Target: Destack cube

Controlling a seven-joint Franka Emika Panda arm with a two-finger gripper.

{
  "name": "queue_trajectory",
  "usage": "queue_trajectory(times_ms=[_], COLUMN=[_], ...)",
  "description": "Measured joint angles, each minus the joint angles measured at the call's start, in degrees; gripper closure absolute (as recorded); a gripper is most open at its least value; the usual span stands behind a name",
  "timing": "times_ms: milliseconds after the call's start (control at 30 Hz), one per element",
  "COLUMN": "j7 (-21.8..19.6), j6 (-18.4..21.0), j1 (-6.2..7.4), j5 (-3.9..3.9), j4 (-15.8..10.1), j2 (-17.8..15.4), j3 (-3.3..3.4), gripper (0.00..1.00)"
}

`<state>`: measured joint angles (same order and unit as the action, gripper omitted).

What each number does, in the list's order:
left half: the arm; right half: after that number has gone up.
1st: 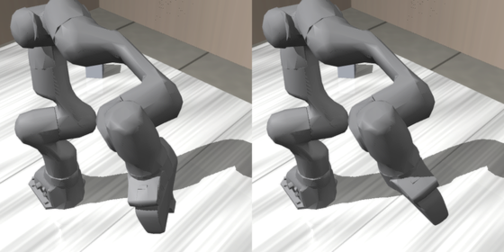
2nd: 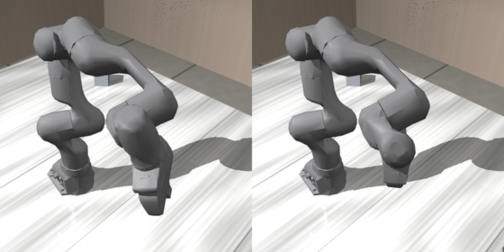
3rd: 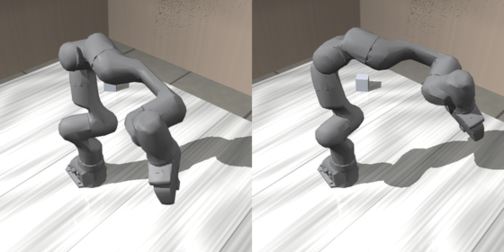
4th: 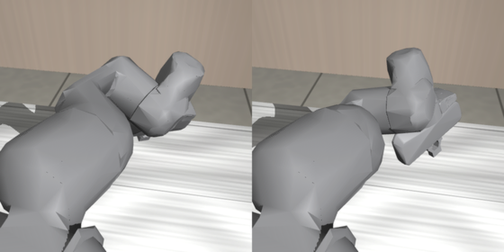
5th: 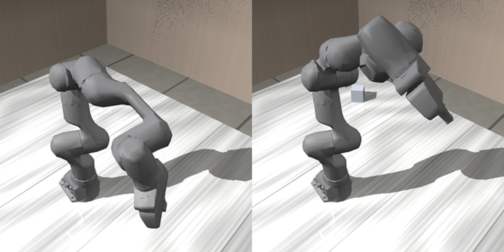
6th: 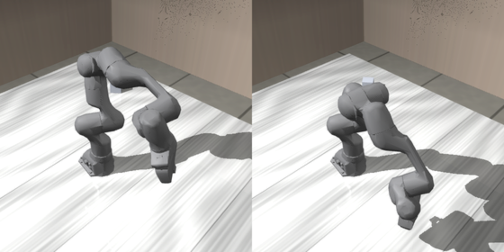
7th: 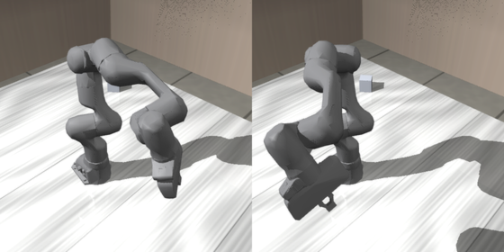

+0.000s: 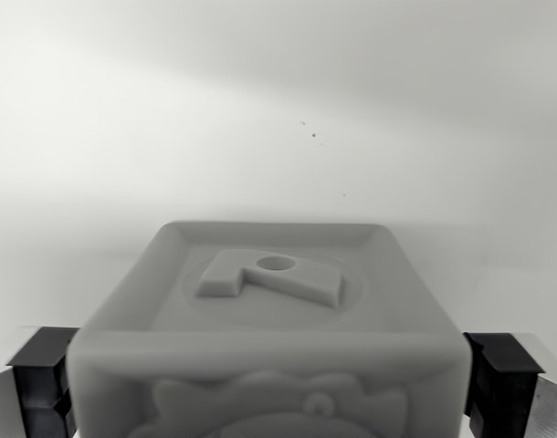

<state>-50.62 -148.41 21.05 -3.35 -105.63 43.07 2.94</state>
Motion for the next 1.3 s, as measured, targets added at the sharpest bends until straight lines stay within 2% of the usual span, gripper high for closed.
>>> queue_trajectory(times_ms=[567,967,1300], j7=[0.00,0.00,-0.02], j6=[0.18,2.29,5.25], j1=[0.00,0.07,0.26], j5=[0.00,0.03,0.15], j4=[-0.11,-1.09,-2.06], j2=[-0.40,-3.60,-7.61], j3=[0.01,0.14,0.39], gripper=[0.00,0.00,0.00])
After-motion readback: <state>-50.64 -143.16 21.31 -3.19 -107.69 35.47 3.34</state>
